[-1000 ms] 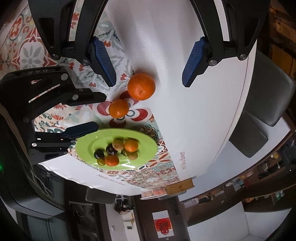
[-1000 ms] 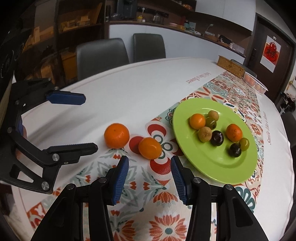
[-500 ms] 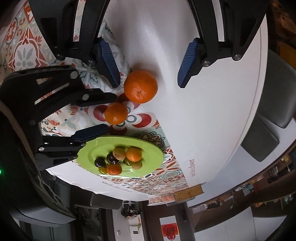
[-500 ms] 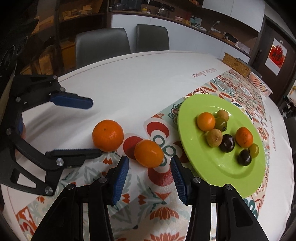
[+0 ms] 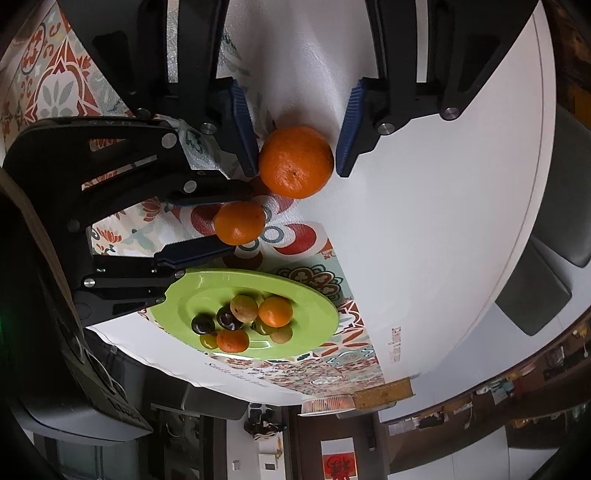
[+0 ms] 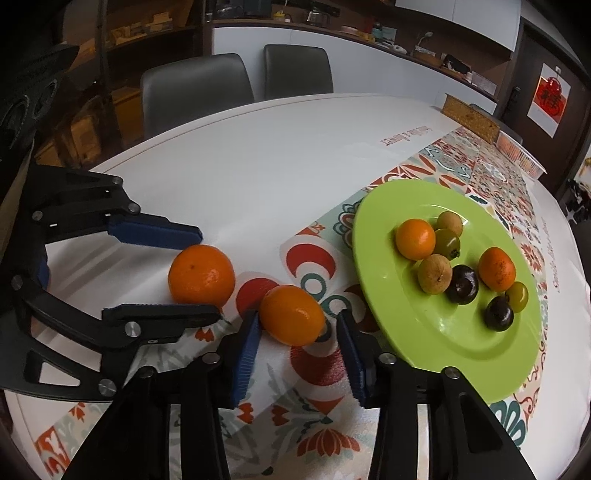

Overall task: Organize fruits
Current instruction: 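Close the left tool on the large orange while the right tool grasps the other orange, then carry both oranges over the green plate with both tools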

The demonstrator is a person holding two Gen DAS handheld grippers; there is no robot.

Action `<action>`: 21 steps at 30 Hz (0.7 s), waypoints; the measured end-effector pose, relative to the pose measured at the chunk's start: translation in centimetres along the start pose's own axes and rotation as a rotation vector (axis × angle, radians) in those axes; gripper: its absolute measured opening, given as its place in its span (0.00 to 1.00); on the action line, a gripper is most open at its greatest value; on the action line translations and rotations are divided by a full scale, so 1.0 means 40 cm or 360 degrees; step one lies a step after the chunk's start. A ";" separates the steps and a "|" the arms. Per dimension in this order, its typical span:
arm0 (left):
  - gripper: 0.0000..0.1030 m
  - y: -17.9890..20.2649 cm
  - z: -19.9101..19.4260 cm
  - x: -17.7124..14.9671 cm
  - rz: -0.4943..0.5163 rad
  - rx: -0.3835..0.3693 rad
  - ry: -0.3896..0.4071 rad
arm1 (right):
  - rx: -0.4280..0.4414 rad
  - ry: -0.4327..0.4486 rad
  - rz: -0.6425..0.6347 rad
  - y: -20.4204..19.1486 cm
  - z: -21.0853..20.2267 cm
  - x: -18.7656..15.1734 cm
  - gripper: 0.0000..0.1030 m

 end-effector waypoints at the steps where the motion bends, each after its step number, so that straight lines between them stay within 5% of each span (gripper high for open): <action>1: 0.40 -0.001 0.000 0.001 -0.0010 0.0001 -0.0001 | 0.0002 0.0002 -0.0004 -0.003 -0.001 -0.001 0.37; 21: 0.39 0.040 -0.116 0.040 -0.0173 0.0082 0.0148 | -0.0058 0.0196 0.0272 0.030 -0.164 -0.040 0.34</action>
Point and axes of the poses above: each gripper's, at about its wrist camera, not at the fingertips, and z roughly the way its jaws point, y to its right, x to its top, the point moved 9 cm from there along z, roughly the way its jaws point, and after that the axes turned 5 degrees about x, right-handed, at the moved point
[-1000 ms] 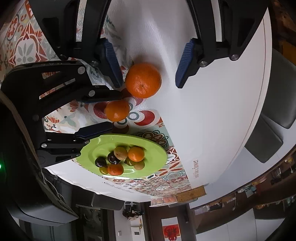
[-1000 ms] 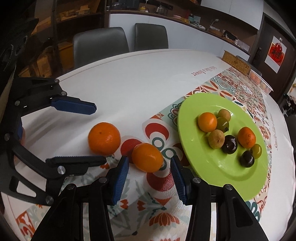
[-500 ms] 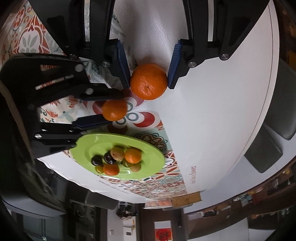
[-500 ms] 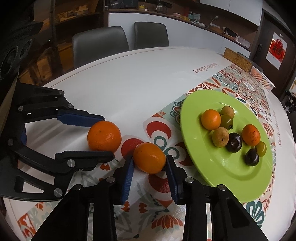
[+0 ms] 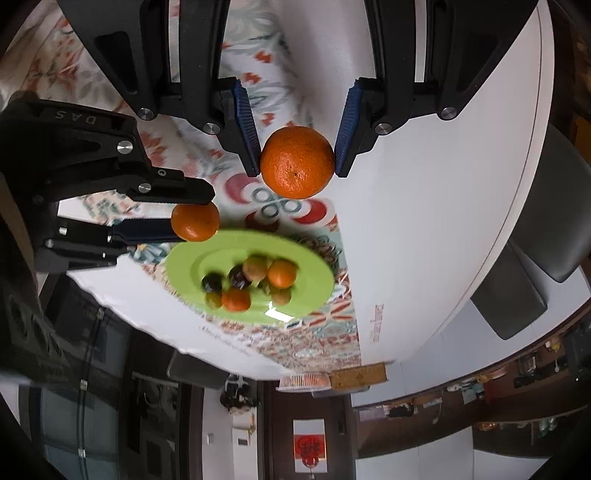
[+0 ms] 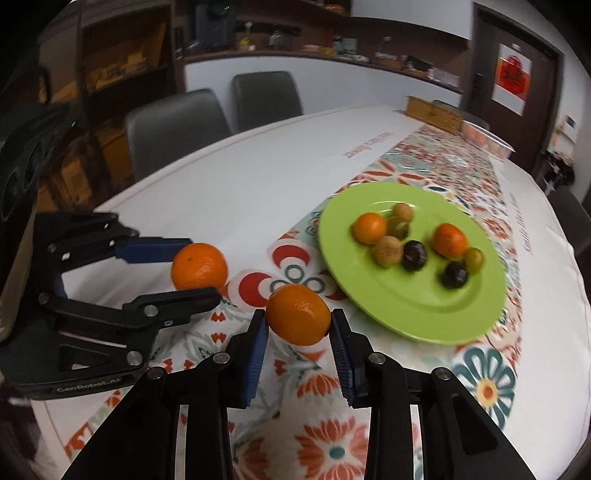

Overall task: Organize fruits
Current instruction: 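Carry both oranges over the green plate with both tools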

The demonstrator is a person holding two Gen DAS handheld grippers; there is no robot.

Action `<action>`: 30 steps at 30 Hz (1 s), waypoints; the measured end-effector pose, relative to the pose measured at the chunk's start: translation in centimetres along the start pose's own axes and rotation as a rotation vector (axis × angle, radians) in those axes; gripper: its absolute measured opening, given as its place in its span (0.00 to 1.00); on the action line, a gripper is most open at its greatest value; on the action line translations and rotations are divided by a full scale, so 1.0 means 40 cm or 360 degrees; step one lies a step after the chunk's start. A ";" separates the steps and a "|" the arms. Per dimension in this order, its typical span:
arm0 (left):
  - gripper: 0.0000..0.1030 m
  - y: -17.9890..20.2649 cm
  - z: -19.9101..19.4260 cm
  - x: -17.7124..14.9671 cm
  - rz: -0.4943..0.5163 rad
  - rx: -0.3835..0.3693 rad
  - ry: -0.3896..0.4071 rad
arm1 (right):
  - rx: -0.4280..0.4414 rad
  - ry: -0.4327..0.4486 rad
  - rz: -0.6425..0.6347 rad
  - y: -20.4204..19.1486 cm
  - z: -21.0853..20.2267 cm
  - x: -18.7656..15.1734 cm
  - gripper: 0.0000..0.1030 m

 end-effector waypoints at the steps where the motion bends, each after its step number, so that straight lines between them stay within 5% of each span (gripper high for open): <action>1: 0.39 0.006 -0.012 0.008 -0.0005 0.0002 0.0017 | -0.0013 0.0014 0.0030 0.008 -0.017 -0.001 0.34; 17: 0.39 0.133 -0.132 0.144 0.0040 0.0017 0.0197 | -0.0142 0.0228 0.0186 0.115 -0.232 -0.007 0.34; 30: 0.39 0.165 -0.118 0.276 0.0039 0.0039 0.0290 | -0.0264 0.0362 0.0226 0.223 -0.310 0.055 0.34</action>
Point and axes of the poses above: each gripper's, at about its wrist camera, not at the fingertips, and z roughly the way its jaws point, y to its right, x to its top, the point moved 9 cm from there along z, roughly the way its jaws point, and after that the axes turned 5 degrees about x, right-handed, at the moved point
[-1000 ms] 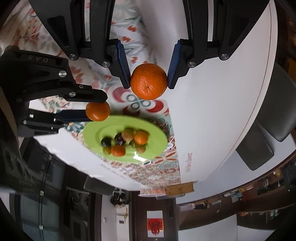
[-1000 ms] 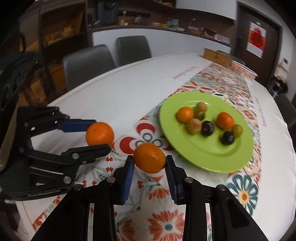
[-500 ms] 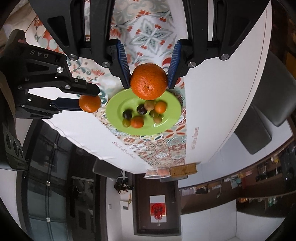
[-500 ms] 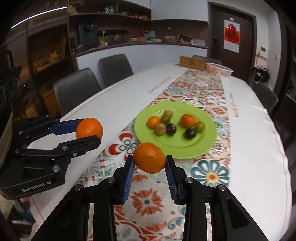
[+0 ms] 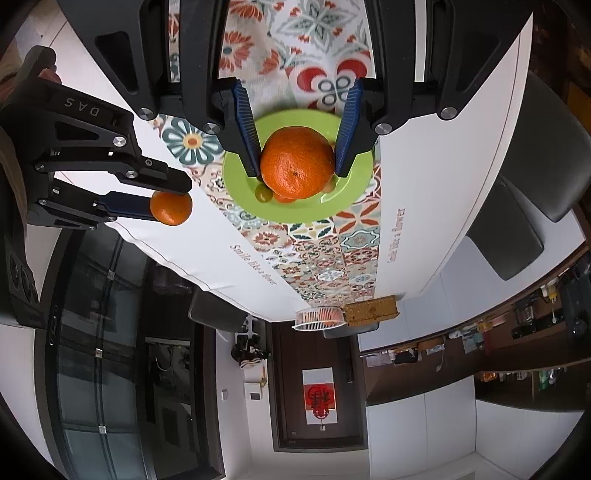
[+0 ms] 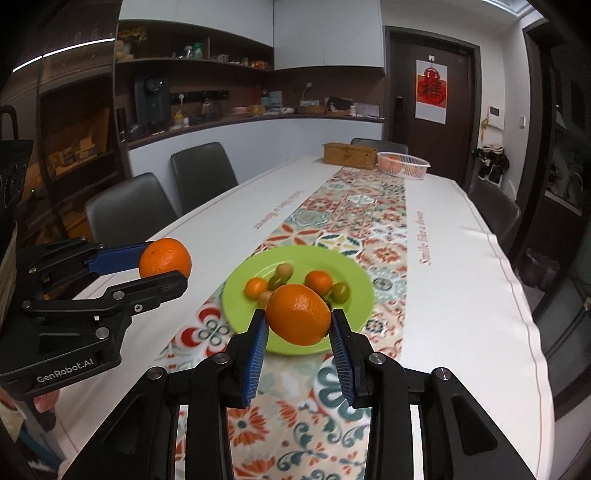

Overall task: Organize fruits
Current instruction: 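Carry both oranges over the green plate with both tools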

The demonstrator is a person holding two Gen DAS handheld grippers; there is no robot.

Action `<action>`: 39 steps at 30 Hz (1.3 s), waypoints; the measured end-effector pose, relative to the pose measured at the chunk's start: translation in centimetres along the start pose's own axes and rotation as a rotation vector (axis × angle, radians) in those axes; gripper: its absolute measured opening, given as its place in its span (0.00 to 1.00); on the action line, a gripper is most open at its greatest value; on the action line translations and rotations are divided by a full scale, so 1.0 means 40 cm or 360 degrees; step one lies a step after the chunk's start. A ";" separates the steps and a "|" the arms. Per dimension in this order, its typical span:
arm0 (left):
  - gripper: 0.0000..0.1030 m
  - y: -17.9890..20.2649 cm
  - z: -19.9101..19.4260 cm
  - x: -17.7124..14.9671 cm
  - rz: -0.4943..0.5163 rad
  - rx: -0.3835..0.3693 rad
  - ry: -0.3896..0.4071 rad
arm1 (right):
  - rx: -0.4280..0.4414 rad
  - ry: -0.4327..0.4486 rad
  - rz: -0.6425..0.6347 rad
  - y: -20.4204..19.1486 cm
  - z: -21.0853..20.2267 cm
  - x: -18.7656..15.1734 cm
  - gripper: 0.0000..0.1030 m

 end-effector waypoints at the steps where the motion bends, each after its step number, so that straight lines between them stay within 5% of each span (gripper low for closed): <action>1: 0.39 0.001 0.007 0.008 -0.0002 0.0000 0.0002 | -0.0007 0.0006 -0.0002 0.007 0.004 0.009 0.34; 18: 0.39 -0.030 0.176 0.072 -0.0048 -0.0036 -0.0091 | 0.0000 -0.0051 0.0050 0.098 0.145 0.091 0.34; 39: 0.39 -0.056 0.453 0.063 -0.0124 -0.0123 -0.0404 | 0.0047 -0.0420 0.0075 0.178 0.449 0.078 0.34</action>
Point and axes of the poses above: each gripper's, at about its wrist camera, not at the fingertips, and z roughly the way its jaws point, y to its right, x to its top, the point moved 9 cm from there along z, roughly the way its jaws point, and after that the axes turned 5 degrees about x, right-handed, at the moved point
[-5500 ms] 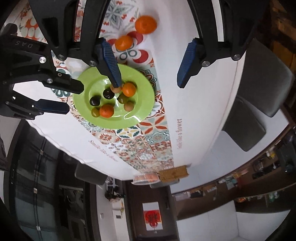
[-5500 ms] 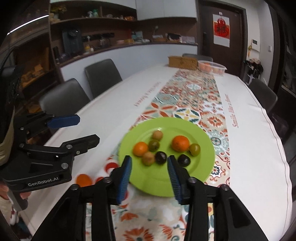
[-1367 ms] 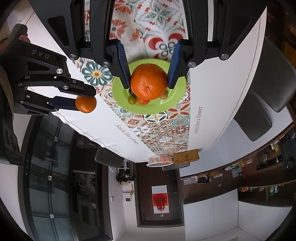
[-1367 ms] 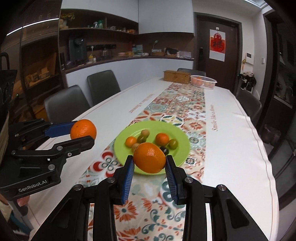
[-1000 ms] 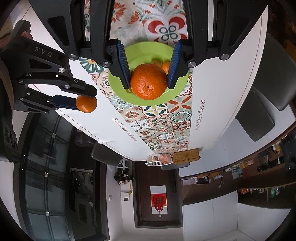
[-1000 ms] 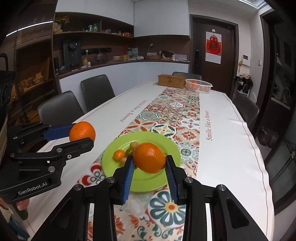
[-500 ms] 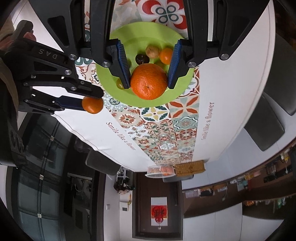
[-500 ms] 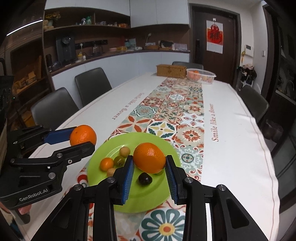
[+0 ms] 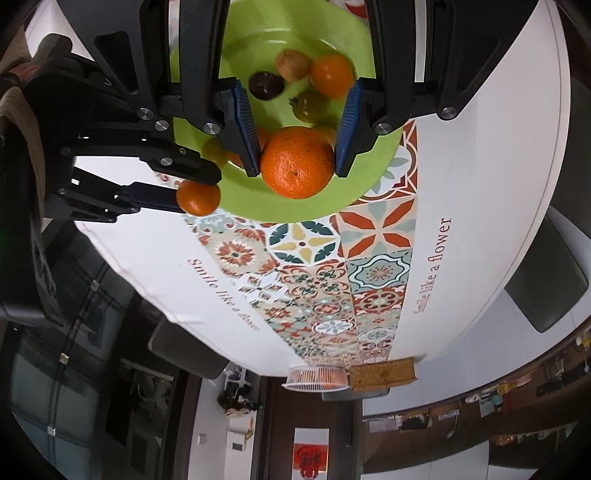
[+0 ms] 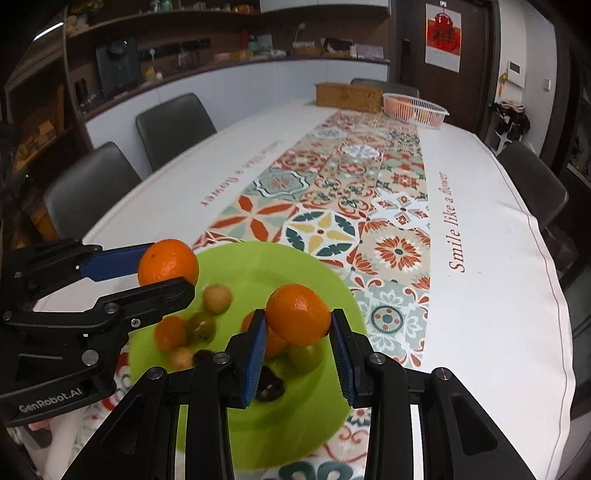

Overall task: Organize fruits
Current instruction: 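Carry both oranges over the green plate with both tools, then open both tools to release the two oranges onto the plate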

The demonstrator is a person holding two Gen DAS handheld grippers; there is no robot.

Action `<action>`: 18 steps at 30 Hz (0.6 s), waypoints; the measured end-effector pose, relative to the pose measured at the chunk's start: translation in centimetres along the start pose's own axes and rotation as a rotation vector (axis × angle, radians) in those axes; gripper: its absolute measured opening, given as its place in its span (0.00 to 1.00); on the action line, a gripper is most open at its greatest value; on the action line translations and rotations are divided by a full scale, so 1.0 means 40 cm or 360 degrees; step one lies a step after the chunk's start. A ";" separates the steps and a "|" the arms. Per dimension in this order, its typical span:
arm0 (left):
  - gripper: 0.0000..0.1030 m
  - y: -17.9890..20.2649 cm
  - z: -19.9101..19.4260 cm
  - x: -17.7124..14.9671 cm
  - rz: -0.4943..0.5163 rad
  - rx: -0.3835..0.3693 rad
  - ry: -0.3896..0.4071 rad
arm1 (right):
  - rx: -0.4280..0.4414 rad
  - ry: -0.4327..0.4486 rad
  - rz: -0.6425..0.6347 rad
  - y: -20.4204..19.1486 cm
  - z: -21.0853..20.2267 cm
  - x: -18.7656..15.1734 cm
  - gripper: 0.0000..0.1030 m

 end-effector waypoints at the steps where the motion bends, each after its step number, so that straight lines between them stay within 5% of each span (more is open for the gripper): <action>1: 0.39 -0.004 0.012 0.000 -0.0006 -0.0002 -0.0019 | 0.0004 -0.0016 0.0011 0.005 0.011 0.001 0.34; 16: 0.40 -0.030 0.115 -0.002 -0.0058 -0.0015 -0.0178 | 0.0066 -0.0105 0.0151 0.044 0.083 0.002 0.34; 18: 0.46 -0.036 0.110 -0.004 -0.0074 -0.0011 -0.0164 | 0.0075 -0.0101 0.0153 0.044 0.082 0.001 0.35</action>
Point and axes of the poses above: each gripper's, at about its wrist camera, not at the fingertips, and z roughly the way its jaws point, y to its right, x to its top, the point moved 9 cm from there along z, roughly the way its jaws point, and after that the axes turned 5 degrees about x, right-handed, at the moved point
